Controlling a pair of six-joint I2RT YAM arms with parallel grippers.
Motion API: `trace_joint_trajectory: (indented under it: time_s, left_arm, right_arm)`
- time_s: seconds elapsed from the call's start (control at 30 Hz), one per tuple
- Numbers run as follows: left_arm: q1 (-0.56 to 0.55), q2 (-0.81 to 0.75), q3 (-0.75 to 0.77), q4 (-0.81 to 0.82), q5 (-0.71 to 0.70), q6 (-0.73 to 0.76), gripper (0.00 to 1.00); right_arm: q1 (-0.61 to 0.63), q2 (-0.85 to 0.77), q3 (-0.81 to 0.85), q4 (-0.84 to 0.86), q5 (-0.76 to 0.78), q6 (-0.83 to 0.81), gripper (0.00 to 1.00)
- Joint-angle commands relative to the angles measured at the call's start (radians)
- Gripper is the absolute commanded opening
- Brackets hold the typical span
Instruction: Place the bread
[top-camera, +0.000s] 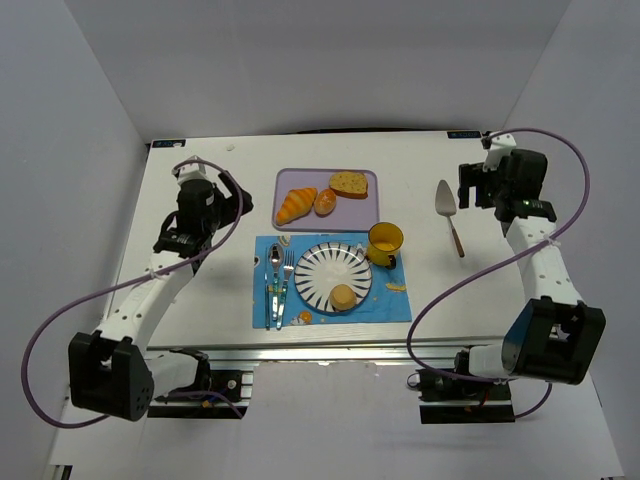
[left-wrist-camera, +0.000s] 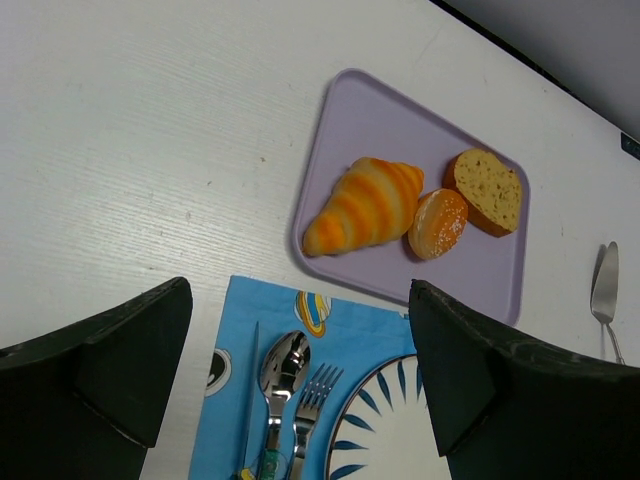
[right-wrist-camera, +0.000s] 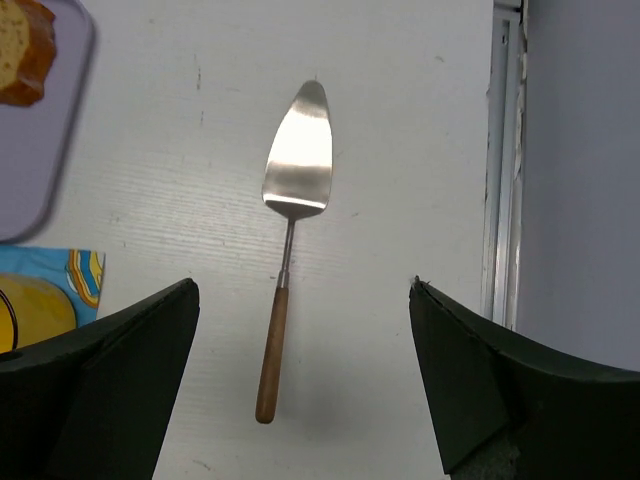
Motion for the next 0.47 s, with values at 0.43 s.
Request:
trace_joint_trajectory:
  time_s: [0.43]
  left_arm:
    - [0.004,-0.218,-0.082,-0.091,-0.036,-0.042,0.98]
  right_arm:
    - [0.117,-0.039,0.188,-0.117,-0.294,-0.016,0.89]
